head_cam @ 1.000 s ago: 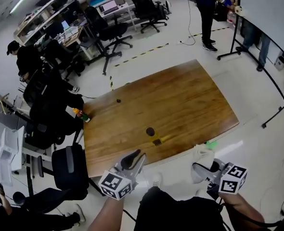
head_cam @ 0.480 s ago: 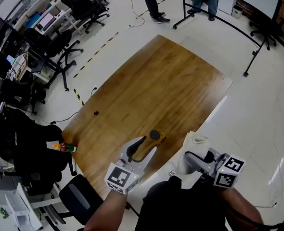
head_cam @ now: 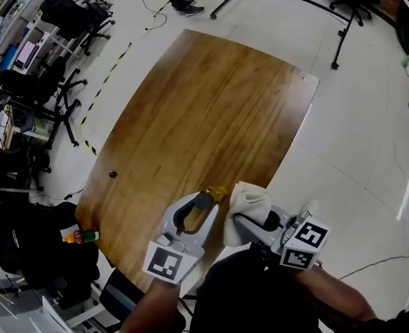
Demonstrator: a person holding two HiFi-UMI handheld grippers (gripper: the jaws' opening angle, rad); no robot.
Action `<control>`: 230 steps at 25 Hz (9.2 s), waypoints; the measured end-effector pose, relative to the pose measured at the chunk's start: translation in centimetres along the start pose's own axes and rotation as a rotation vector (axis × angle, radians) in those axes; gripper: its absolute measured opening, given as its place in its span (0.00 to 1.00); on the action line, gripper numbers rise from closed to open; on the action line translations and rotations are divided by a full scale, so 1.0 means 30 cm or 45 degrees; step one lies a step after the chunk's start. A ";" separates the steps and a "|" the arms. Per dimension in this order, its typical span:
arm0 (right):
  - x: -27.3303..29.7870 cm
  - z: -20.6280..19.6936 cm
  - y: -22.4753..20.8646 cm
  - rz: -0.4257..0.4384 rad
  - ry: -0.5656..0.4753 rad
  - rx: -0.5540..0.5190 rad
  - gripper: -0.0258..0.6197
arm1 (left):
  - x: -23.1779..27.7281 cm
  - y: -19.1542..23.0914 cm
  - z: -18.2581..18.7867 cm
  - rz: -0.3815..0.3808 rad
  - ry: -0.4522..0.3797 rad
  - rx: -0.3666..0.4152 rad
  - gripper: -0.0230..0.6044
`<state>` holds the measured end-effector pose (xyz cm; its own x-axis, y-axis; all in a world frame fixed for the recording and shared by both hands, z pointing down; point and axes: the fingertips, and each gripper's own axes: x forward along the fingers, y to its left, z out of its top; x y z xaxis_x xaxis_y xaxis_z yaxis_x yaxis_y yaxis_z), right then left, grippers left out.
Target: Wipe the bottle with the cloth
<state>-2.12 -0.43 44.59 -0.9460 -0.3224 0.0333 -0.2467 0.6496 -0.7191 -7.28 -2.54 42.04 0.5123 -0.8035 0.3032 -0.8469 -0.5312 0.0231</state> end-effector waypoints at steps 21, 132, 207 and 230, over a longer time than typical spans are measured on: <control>0.117 -0.100 -0.082 0.032 -0.039 0.122 0.15 | -0.012 0.004 -0.025 -0.032 -0.063 -0.079 0.27; 0.427 -0.089 0.008 1.142 1.855 0.004 0.15 | 0.022 -0.021 0.037 0.045 -0.328 -0.086 0.27; 0.257 0.159 0.218 0.274 0.927 -1.377 0.15 | 0.021 -0.003 -0.029 0.039 -0.391 -0.064 0.27; -0.187 0.337 0.125 -0.112 0.726 -0.704 0.15 | 0.022 0.000 -0.047 0.011 -0.295 -0.012 0.34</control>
<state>4.40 -3.16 34.68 -0.8431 -0.0836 0.5312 -0.2527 0.9336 -0.2541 -7.14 -2.69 43.60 0.5229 -0.8489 0.0766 -0.8522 -0.5223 0.0303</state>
